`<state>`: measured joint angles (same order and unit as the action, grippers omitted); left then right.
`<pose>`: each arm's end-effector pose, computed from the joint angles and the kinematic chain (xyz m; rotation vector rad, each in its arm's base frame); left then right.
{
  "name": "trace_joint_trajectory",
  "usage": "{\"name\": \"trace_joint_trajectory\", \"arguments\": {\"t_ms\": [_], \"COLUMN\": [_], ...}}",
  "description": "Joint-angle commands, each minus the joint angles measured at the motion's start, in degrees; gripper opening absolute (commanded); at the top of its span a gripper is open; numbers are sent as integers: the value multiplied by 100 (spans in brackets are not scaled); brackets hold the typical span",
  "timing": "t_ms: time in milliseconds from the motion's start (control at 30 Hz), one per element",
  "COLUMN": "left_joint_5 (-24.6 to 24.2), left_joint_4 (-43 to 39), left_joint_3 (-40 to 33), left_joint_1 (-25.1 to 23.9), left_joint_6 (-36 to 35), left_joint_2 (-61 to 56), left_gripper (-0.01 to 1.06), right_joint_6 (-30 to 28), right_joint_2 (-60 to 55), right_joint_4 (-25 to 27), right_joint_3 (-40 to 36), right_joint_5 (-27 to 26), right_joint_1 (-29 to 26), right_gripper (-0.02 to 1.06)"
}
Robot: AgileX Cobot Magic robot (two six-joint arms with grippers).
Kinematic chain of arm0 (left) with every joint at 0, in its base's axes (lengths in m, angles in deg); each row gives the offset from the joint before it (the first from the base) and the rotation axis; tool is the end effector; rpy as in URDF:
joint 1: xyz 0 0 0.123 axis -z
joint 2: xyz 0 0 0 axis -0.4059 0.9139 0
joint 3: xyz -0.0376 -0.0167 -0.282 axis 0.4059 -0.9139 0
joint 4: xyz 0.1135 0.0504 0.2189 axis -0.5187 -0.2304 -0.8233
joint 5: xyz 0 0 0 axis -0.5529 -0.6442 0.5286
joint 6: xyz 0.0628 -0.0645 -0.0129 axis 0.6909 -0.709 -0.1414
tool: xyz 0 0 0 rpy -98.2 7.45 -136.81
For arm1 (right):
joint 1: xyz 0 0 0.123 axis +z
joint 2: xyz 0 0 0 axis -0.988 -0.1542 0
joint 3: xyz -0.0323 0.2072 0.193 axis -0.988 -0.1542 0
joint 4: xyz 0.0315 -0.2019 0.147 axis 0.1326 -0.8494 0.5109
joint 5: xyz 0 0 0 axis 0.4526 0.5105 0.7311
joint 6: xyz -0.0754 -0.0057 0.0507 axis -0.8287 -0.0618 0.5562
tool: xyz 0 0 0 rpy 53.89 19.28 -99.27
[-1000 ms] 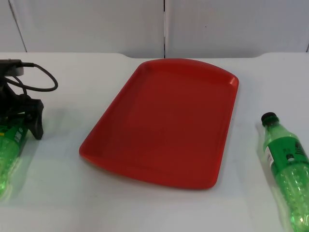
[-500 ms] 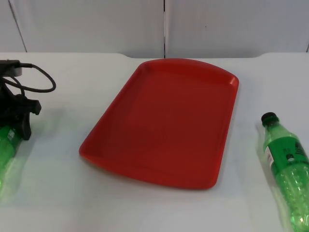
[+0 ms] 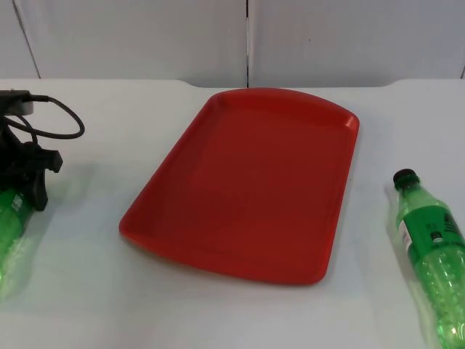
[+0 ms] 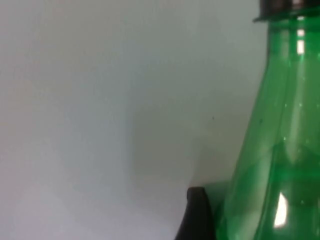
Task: Place the bottle upright on the tray.
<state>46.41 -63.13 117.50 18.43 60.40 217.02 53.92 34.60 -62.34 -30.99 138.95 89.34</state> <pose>0.4075 0.0338 0.0746 0.0161 3.0141 -0.0725 -0.0062 -0.0066 0.2801 -0.1045 2.0501 0.0271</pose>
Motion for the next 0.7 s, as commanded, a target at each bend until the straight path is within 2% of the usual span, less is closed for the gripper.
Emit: {"name": "trace_joint_trajectory", "arguments": {"t_ms": [0, 233, 567, 667], "left_joint_5": [-226, -350, 222, 560], "left_joint_4": [112, 112, 266, 680], "left_joint_3": [-38, -38, -38, -38], "left_joint_1": [14, 14, 14, 14], "left_joint_6": [-13, -13, 8, 324], "left_joint_2": [42, -614, -2091, -2622], "left_gripper": [0, 0, 0, 0], "right_joint_6": [0, 0, 0, 0], "right_joint_2": [25, 25, 25, 25], "right_joint_4": [30, 30, 30, 30], "right_joint_3": [-1, -1, -1, -1], "right_joint_5": [-36, -36, -36, -36], "right_joint_1": [-23, -23, -23, -23], "right_gripper": [105, 105, 105, 105]}}
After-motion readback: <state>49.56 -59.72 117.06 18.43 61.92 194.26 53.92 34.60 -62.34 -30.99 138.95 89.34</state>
